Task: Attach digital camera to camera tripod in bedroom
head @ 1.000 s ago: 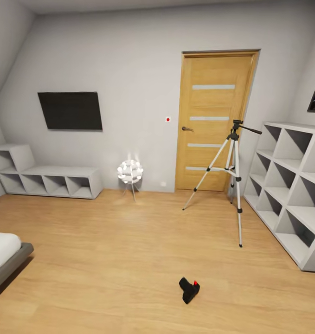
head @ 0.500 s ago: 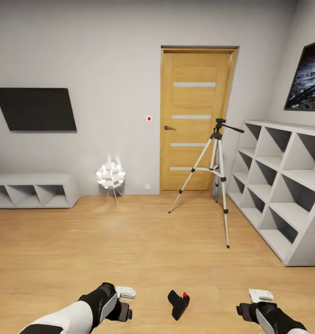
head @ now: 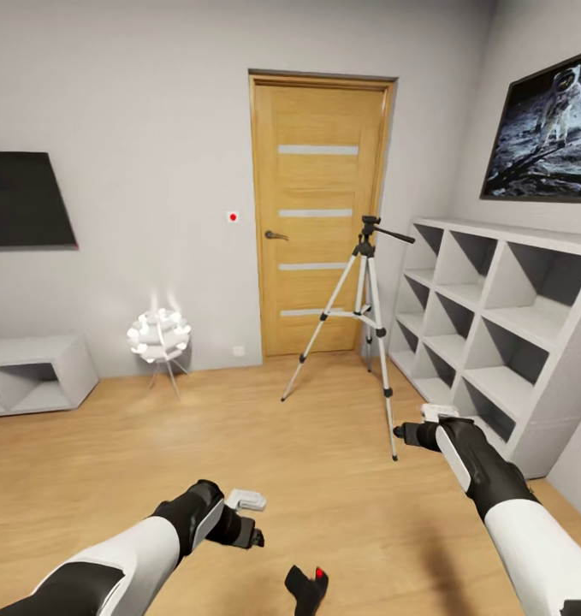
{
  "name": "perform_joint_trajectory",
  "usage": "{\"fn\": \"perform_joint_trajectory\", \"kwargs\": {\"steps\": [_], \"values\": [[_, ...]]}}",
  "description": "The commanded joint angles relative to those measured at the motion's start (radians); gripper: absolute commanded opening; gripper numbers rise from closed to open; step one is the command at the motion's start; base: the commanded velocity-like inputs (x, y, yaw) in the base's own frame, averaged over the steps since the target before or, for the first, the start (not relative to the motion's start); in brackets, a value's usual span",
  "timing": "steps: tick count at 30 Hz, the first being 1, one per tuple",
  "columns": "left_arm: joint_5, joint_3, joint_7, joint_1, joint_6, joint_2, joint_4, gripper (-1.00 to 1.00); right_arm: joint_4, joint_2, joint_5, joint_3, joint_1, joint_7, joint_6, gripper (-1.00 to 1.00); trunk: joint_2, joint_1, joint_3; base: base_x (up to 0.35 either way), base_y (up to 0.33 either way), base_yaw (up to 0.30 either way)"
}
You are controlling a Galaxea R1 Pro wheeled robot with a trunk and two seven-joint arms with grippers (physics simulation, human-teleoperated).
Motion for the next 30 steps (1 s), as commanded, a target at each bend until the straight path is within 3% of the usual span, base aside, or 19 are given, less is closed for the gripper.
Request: {"fn": "perform_joint_trajectory", "kwargs": {"steps": [1, 13, 21, 28, 30], "values": [[-0.008, -0.006, -0.008, 0.001, -0.001, 0.001, -0.002, 1.0, -0.007, 0.0, -0.003, 0.001, 0.0, 0.001, 0.005, 1.0, -0.001, 0.001, -0.002, 0.335, -0.047, -0.255], [-0.008, -0.007, -0.008, 0.008, -0.028, -0.003, -0.002, 1.0, -0.133, -0.002, -0.003, 0.01, 0.014, 0.019, 0.1, 1.0, -0.001, 0.001, -0.011, 0.333, -0.065, -0.255], [-0.005, -0.008, -0.017, 0.012, 0.003, -0.013, -0.002, 1.0, -0.2, -0.01, -0.003, 0.121, 0.024, 0.11, 0.123, 1.0, -0.001, 0.001, -0.015, 0.139, -0.025, -0.154], [-0.006, -0.009, -0.045, 0.016, 0.026, -0.007, -0.003, 1.0, -0.265, -0.012, -0.002, 0.149, 0.047, 0.134, 0.152, 1.0, -0.001, 0.001, -0.015, 0.021, -0.004, -0.025], [-0.022, -0.016, -0.074, 0.017, 0.029, -0.006, -0.003, 1.0, -0.308, -0.013, -0.002, 0.152, 0.068, 0.138, 0.168, 1.0, -0.015, 0.008, -0.022, 0.006, -0.001, -0.008]]}}
